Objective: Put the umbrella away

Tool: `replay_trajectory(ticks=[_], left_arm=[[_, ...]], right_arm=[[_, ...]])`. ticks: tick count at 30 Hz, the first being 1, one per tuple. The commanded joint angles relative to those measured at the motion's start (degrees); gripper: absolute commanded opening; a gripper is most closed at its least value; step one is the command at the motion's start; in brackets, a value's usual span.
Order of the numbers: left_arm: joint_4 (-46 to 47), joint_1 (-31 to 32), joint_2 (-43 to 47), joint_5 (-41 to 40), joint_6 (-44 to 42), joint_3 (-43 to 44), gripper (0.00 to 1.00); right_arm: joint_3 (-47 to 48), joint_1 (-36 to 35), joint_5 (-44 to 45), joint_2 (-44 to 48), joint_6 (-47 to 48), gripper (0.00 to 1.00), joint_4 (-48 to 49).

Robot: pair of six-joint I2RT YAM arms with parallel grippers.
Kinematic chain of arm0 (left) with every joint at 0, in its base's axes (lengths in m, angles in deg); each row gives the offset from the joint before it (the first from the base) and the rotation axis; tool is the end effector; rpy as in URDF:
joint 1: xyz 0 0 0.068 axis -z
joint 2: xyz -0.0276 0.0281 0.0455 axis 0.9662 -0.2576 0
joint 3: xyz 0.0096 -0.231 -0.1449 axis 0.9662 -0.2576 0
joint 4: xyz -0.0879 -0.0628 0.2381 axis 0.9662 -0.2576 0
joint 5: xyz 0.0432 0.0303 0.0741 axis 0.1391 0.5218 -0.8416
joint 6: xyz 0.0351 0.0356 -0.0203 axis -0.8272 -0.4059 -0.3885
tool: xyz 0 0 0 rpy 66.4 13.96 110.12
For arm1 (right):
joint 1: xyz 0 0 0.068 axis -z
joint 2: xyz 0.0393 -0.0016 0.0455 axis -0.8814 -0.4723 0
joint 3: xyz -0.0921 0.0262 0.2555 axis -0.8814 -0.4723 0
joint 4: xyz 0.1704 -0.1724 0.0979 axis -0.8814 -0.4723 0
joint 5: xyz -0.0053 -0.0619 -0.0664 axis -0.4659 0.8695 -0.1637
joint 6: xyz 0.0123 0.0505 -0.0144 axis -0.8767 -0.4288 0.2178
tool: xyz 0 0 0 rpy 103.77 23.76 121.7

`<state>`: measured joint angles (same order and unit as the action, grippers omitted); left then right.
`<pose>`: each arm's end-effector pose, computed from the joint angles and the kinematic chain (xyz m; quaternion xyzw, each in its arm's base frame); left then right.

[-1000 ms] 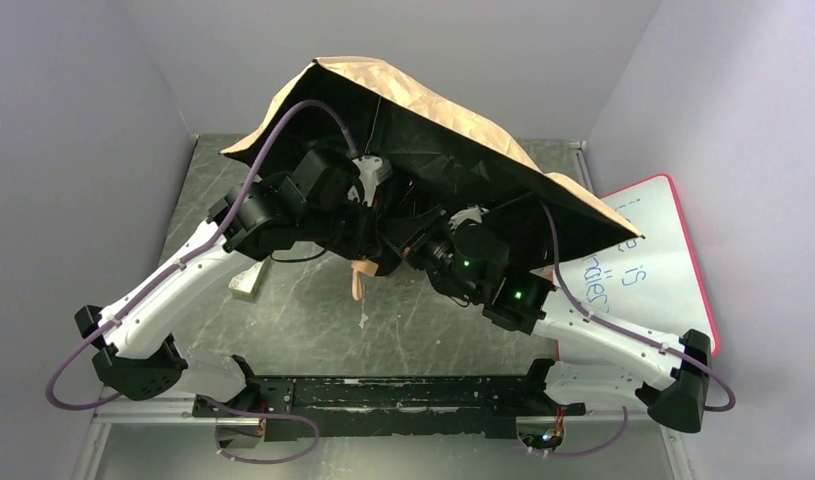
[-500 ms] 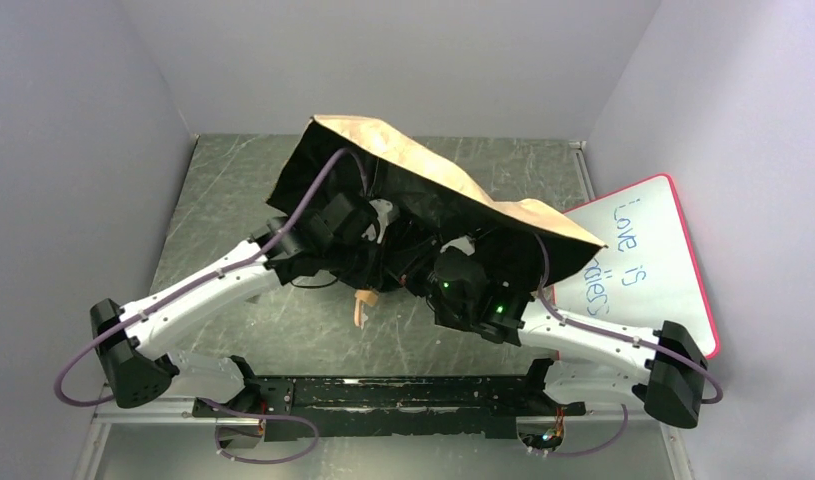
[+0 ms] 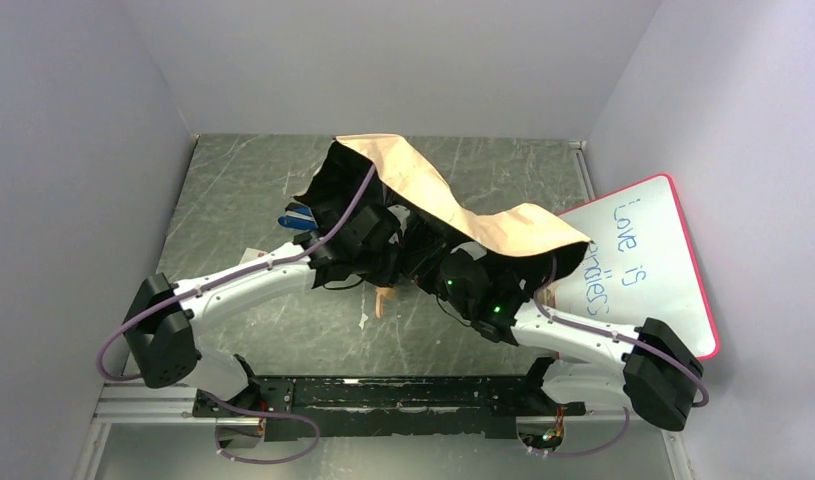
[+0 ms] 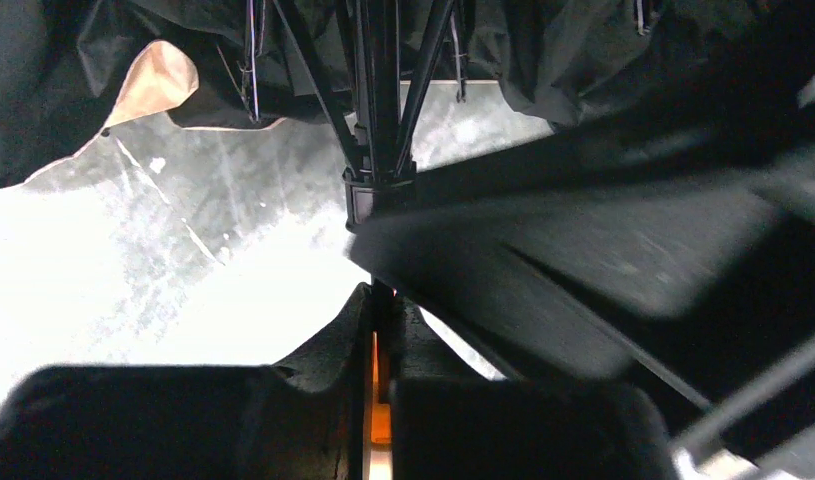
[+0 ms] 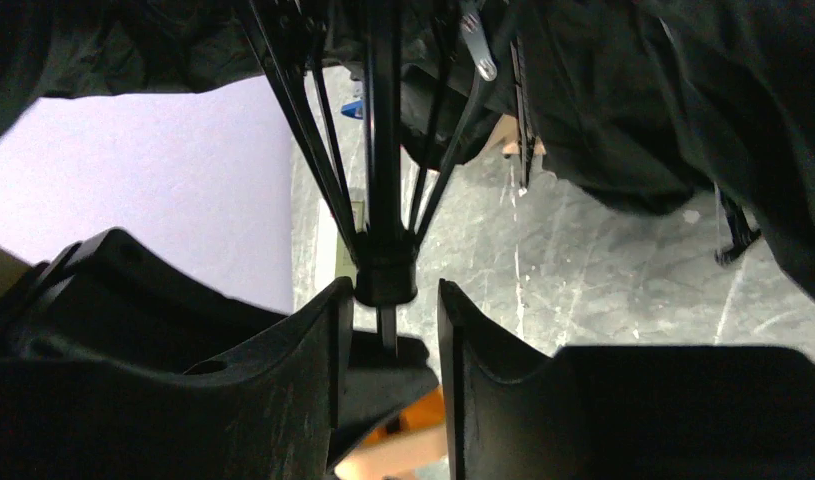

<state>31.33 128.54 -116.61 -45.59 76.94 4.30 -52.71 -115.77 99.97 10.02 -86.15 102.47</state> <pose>0.1878 -0.2519 0.2806 0.2159 0.9091 -0.2180 0.2817 0.1565 0.1916 0.2299 0.2332 0.7807 0.4202 0.3995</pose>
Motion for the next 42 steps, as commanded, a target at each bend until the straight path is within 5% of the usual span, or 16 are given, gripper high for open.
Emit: replay_trajectory(ticks=[1,6,22,28,36,42], left_arm=[[5.35,-1.47,-1.98,-7.67,-0.24,-0.72,0.05],[7.01,-1.51,-4.8,-7.44,0.14,-0.72,0.05],[11.05,-2.54,-11.12,-5.52,-1.34,-0.45,0.05],[13.99,-2.6,-10.4,0.38,-3.07,-0.09,0.05],[18.91,-2.49,-6.78,8.09,-3.46,-1.76,0.05],[17.65,-2.51,-6.04,4.75,-0.96,-1.93,0.05]], right_arm=[[-2.7,1.73,0.73,3.36,2.46,0.44,-0.74],[-4.57,2.61,1.47,7.84,2.21,0.58,-4.01],[-12.57,2.78,1.27,21.12,4.18,0.6,-15.71],[-15.41,2.8,-7.81,16.42,10.59,0.6,-7.4],[-8.45,3.24,-11.59,3.2,13.15,0.64,-9.76],[-8.09,3.65,-13.75,3.14,14.81,0.65,-6.85]])
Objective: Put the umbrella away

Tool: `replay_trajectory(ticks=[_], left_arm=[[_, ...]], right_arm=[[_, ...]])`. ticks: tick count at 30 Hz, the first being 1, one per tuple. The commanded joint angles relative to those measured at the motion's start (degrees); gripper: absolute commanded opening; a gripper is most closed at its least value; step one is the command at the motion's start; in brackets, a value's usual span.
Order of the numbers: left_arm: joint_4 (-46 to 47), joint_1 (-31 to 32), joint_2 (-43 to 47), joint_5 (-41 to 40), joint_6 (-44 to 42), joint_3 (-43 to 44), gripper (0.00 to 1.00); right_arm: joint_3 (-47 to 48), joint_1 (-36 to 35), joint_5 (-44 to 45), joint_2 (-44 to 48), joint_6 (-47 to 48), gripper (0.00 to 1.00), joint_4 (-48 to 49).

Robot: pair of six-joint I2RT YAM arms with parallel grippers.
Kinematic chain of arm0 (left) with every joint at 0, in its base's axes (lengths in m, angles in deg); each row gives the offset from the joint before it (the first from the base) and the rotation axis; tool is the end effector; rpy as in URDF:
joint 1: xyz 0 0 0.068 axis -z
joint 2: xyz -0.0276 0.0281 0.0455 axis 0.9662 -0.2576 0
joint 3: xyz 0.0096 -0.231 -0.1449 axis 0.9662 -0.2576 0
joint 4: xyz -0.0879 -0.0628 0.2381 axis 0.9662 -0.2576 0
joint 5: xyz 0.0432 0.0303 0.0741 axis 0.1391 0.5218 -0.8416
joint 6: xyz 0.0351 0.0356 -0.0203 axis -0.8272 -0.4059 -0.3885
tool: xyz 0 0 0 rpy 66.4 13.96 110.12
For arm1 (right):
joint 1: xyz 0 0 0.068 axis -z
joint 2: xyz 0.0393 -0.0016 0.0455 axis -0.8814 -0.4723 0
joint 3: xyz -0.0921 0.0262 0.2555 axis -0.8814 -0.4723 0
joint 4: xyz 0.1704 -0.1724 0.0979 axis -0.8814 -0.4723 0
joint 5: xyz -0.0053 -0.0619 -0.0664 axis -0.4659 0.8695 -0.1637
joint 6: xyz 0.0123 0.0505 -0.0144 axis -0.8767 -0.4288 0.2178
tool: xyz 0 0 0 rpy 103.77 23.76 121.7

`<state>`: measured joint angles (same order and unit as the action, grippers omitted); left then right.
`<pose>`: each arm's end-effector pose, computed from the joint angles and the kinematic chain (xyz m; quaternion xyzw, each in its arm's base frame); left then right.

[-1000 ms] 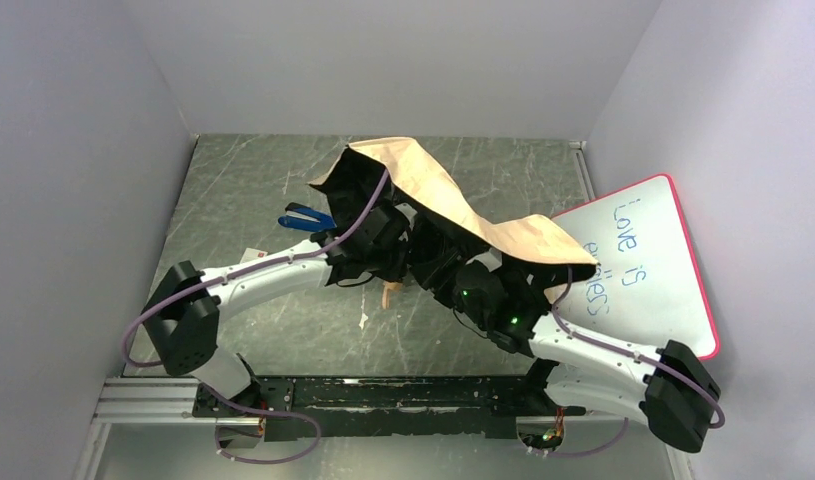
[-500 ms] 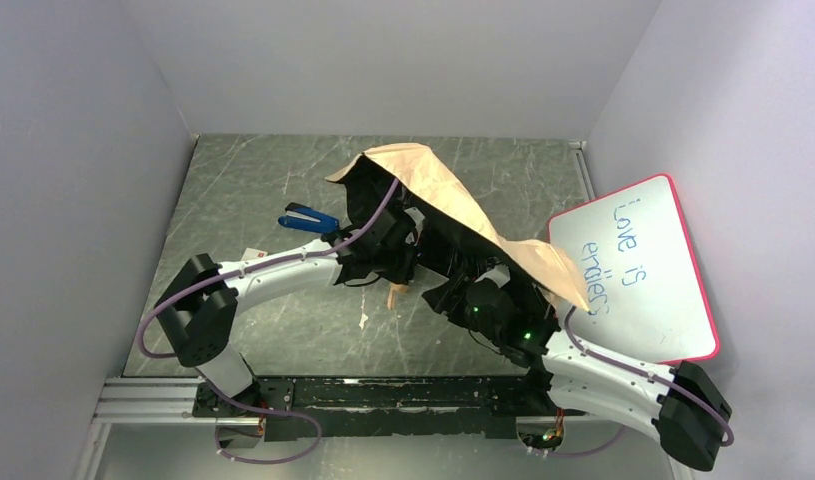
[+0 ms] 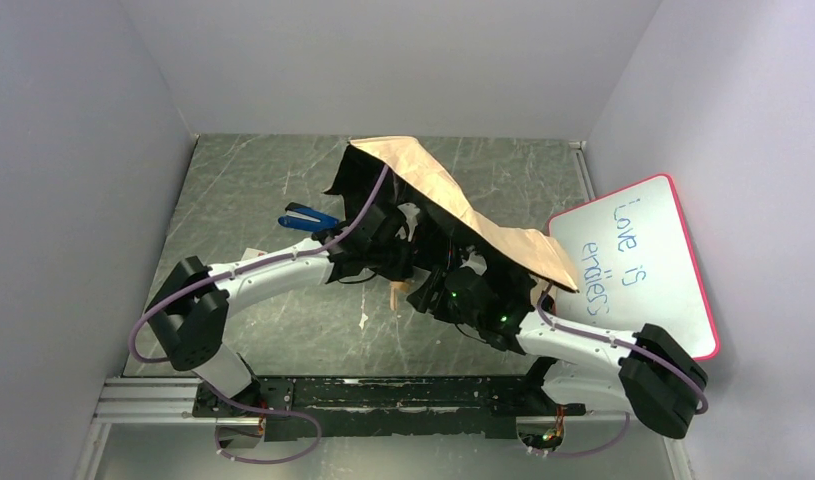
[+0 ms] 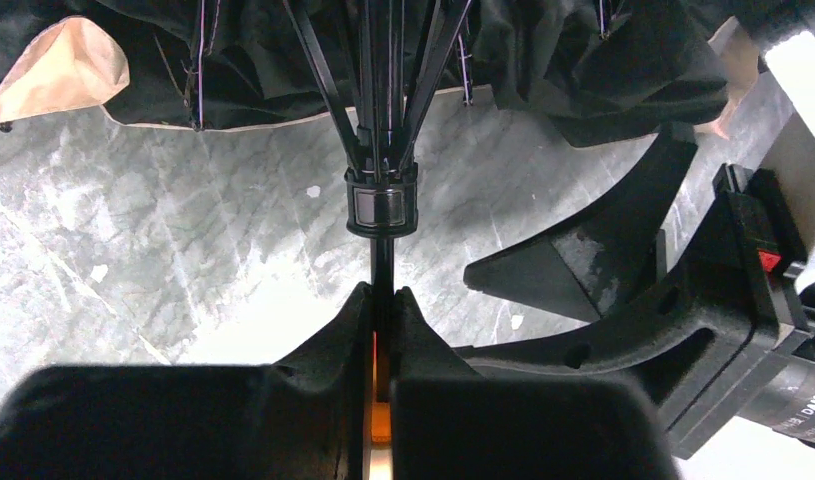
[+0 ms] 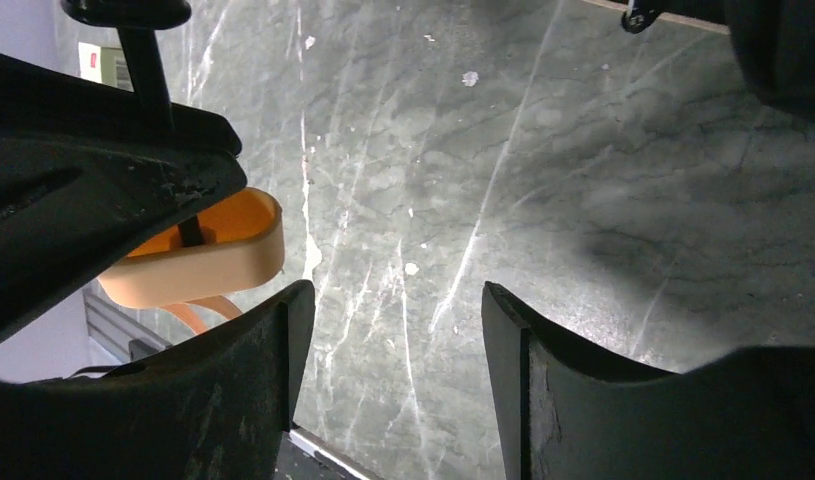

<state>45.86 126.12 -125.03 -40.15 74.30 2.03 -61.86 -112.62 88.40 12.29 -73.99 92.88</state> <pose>0.2190 -0.2748 0.2409 0.2320 0.8919 -0.2590 0.2891 0.1396 0.1602 0.1695 0.1088 0.8861 0.3123 0.3247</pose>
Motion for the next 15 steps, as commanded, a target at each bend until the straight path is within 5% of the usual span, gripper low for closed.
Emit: replay_trajectory(ticks=[1,12,15], left_arm=[[2.86,-0.14,2.3,-2.1,2.24,0.39,0.05],[1.04,-2.92,-2.75,-7.4,5.4,5.5,0.05],[-0.61,-2.94,-4.9,-6.1,3.86,8.04,0.21]], right_arm=[[0.96,0.5,-2.8,1.33,3.5,0.65,2.97],[-4.25,0.54,-9.73,14.1,10.5,0.67,2.78],[-3.69,0.57,-12.16,14.74,12.25,0.67,1.71]])
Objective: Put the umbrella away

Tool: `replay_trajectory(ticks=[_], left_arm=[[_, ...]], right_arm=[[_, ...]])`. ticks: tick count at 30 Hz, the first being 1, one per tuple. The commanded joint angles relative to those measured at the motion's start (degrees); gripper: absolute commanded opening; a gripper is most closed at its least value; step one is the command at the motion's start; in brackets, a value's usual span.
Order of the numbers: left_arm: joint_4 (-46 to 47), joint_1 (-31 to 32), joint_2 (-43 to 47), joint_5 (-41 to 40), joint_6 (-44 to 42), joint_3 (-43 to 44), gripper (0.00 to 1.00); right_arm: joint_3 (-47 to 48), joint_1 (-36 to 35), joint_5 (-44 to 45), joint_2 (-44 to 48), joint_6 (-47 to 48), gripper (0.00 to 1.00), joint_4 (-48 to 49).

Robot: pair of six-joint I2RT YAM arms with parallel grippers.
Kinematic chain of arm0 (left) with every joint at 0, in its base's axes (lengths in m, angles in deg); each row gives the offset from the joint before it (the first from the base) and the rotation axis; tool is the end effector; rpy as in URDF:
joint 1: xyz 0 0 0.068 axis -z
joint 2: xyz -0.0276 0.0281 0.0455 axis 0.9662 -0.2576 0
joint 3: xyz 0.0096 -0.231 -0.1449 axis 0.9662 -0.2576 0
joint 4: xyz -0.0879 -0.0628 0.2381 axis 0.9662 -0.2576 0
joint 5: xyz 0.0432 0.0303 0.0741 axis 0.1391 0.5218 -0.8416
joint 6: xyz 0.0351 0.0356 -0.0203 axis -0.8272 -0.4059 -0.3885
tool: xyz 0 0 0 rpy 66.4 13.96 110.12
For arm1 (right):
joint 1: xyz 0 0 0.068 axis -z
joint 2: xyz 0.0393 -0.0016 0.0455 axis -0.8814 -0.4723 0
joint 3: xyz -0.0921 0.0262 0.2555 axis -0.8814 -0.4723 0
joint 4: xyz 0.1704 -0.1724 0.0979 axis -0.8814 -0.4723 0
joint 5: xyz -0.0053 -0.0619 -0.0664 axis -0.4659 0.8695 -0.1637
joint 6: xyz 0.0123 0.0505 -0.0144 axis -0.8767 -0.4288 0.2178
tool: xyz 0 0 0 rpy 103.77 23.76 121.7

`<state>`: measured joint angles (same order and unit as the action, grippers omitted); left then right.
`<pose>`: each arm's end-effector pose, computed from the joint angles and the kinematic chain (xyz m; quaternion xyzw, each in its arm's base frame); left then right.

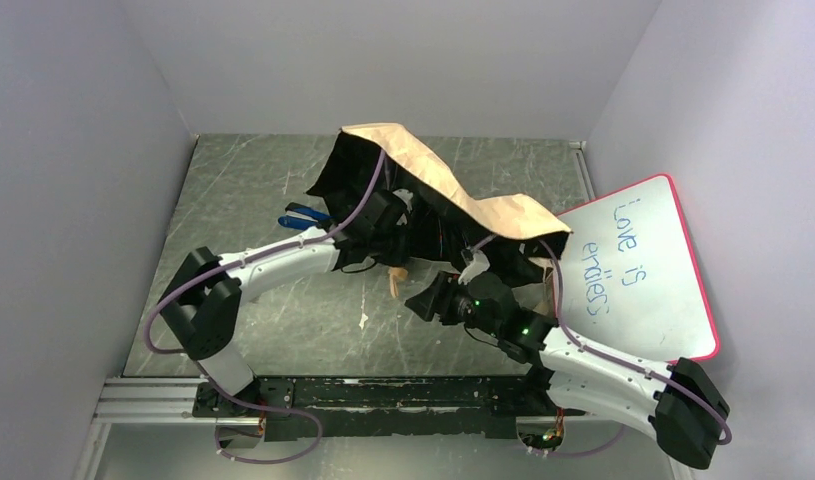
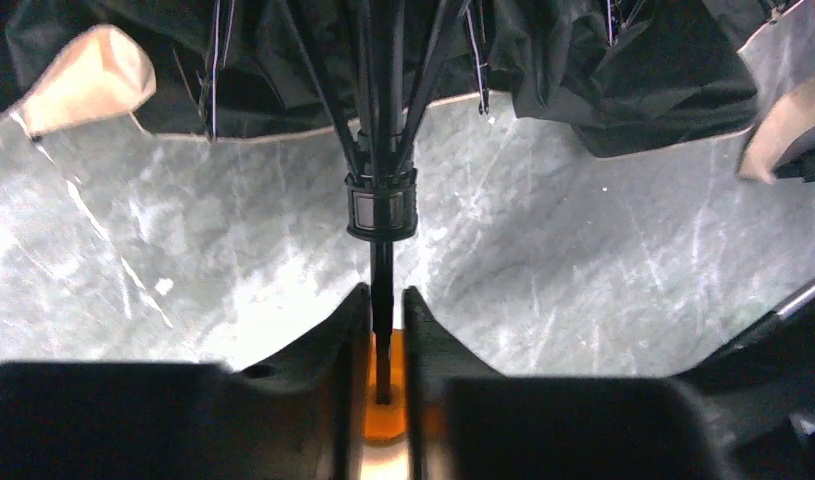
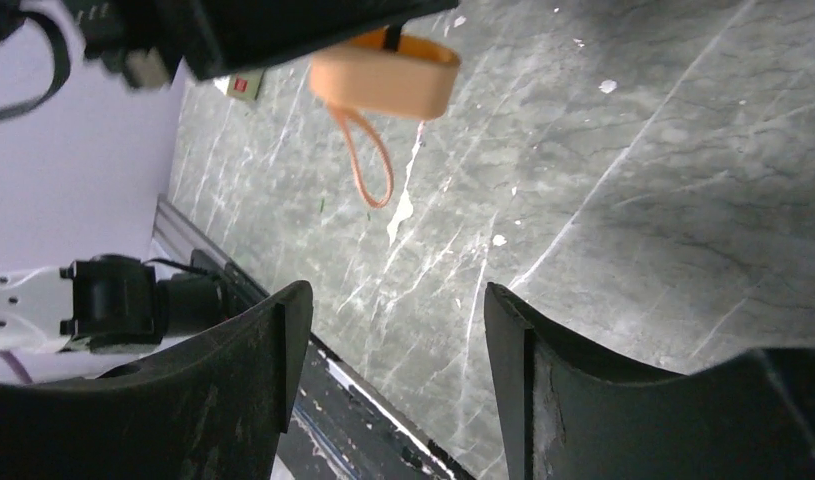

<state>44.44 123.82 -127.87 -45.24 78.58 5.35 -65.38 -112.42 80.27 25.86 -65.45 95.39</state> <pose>0.2403 -0.2730 0.2409 0.1643 0.9104 -0.2272 0.3042 0.1219 0.1454 0.1961 0.0151 0.8417 0.4030 0.3590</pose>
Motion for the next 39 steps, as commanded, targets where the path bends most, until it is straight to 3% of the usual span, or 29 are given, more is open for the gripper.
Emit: replay_trajectory(ticks=[1,5,6,8,13,19,24,28,32,36,39], left_arm=[[-0.24,-0.59,-2.55,-0.78,-1.1,5.57,0.29],[-3.28,-0.59,-2.91,0.7,-4.96,5.84,0.55],[-4.81,-0.59,-2.88,0.71,-5.89,5.79,0.71],[-6.7,-0.61,-1.91,1.71,-7.83,4.3,0.77],[-8.3,-0.59,3.19,4.38,-11.64,-3.09,0.72],[-9.91,-0.64,7.76,6.12,-11.33,-10.33,0.44],[-7.8,-0.52,11.04,7.53,-10.4,-15.1,0.33],[-6.28,0.17,13.18,9.59,-10.74,-16.55,0.39],[-5.87,2.03,16.57,11.43,-12.02,-16.88,0.56],[-5.32,2.9,23.56,14.23,-12.78,-16.6,0.55],[-4.88,2.86,28.4,11.71,-12.34,-14.54,0.54]], right_arm=[[0.18,0.36,-4.88,1.3,4.3,0.67,-1.0],[2.38,0.38,-4.46,2.25,5.85,0.67,-2.96],[3.12,0.38,-3.8,2.58,6.12,0.67,-3.56],[4.62,0.36,-3.2,2.85,6.77,0.67,-4.62],[8.78,0.34,0.06,2.51,8.86,0.67,-8.18],[17.32,0.42,3.19,1.47,12.76,0.64,-14.26],[22.49,0.45,6.35,1.27,15.6,0.52,-15.82],[24.43,0.75,10.35,-1.55,14.61,0.44,-13.48],[26.97,1.49,10.72,-5.67,14.74,0.43,-10.91],[31.47,2.64,11.21,-8.02,17.15,0.44,-12.64],[35.72,3.41,12.18,-9.1,21.36,0.46,-16.65]])
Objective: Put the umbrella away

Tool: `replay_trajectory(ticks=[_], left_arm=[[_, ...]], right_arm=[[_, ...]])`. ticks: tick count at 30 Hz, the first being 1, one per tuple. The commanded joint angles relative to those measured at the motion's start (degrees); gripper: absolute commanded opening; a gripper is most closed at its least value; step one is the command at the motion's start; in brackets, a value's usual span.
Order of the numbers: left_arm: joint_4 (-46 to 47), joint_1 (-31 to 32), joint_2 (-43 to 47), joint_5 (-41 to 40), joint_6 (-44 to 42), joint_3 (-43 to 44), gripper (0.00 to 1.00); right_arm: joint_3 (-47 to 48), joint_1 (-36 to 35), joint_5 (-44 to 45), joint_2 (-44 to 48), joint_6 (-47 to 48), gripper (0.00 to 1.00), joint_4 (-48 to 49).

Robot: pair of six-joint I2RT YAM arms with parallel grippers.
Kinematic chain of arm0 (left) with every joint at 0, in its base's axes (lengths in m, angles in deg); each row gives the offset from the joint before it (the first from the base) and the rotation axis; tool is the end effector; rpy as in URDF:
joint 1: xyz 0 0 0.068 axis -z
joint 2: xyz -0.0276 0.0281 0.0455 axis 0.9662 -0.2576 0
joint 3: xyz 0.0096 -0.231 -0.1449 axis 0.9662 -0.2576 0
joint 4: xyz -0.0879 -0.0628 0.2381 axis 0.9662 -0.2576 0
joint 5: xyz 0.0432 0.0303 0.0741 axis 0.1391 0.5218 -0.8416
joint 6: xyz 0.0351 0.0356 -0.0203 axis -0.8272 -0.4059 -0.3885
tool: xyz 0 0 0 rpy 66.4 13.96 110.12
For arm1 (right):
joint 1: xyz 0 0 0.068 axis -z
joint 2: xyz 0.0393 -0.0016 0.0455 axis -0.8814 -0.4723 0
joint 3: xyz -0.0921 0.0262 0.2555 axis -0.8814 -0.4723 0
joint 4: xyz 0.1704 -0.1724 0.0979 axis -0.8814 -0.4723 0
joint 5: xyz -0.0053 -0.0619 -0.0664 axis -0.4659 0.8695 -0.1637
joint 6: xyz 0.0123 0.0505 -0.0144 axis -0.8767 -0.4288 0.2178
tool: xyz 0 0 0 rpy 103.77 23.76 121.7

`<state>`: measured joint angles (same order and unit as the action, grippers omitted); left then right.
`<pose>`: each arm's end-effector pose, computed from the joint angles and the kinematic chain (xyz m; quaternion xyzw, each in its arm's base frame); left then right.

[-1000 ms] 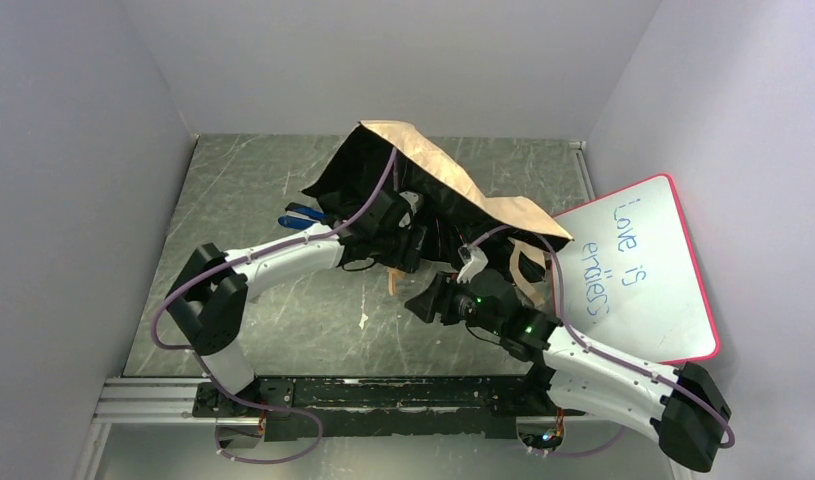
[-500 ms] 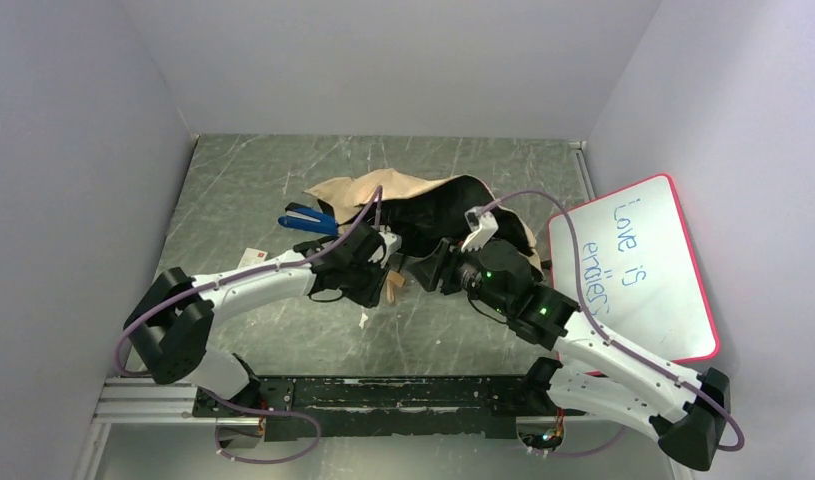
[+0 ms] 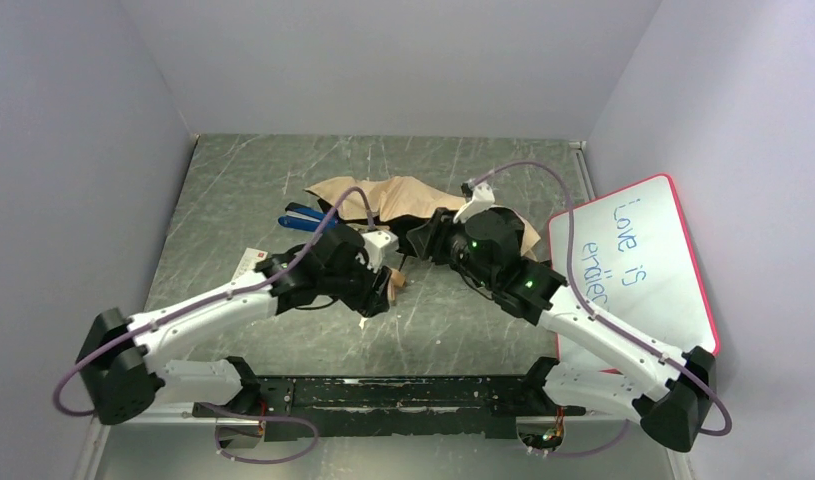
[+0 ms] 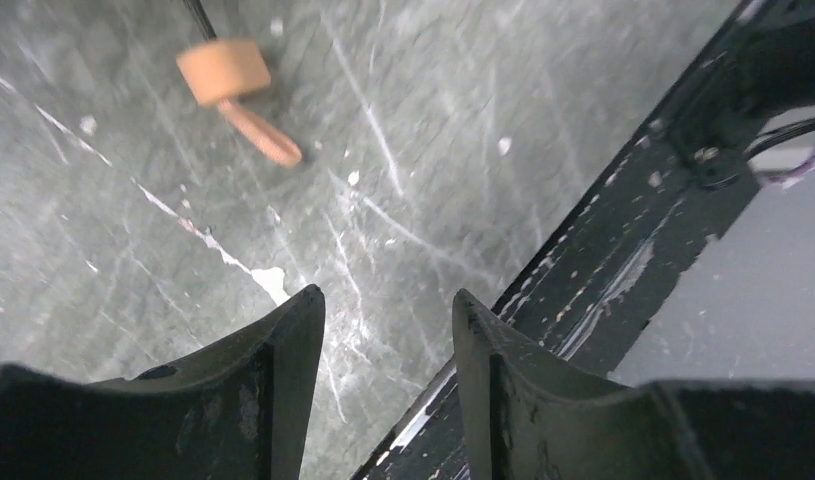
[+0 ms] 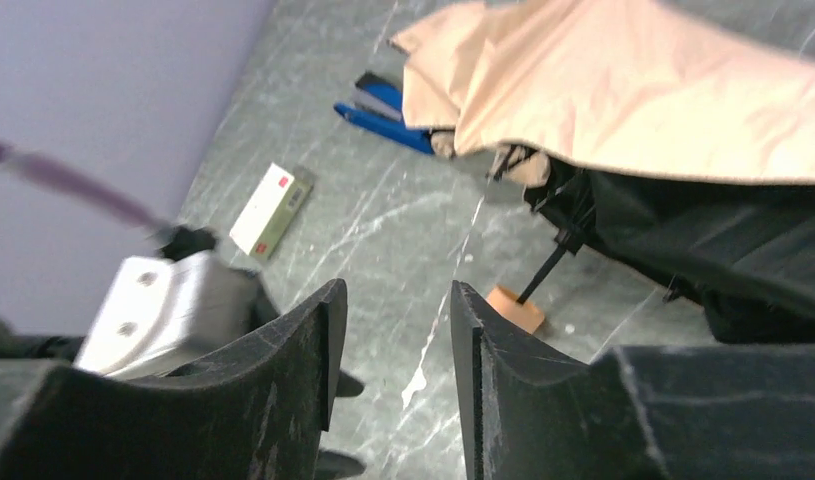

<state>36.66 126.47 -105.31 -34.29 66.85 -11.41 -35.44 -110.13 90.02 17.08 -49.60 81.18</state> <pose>0.1591 -0.2090 0.2517 0.3111 0.8751 -0.2667 0.2574 0.1630 0.1711 0.3247 -0.0288 0.8049 0.3217 0.4978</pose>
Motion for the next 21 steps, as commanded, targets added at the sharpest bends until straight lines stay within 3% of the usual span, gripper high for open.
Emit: replay_trajectory(ticks=[1,5,10,21], left_arm=[[2.54,0.11,6.68,-0.64,-0.84,4.28,0.54],[0.45,-2.56,5.4,-3.72,-2.65,12.27,0.51],[0.02,-8.29,-4.06,-6.85,-4.76,20.04,0.38],[9.01,-10.53,-27.39,-9.32,-8.09,26.7,0.29]], right_arm=[[7.51,1.8,2.85,-1.09,7.37,0.48,-5.31],[14.68,5.42,4.25,-4.71,11.4,0.47,-14.65],[18.09,14.07,-2.35,-10.36,14.69,0.38,-19.66],[10.78,23.98,-9.75,-22.03,13.87,0.32,-8.11]])
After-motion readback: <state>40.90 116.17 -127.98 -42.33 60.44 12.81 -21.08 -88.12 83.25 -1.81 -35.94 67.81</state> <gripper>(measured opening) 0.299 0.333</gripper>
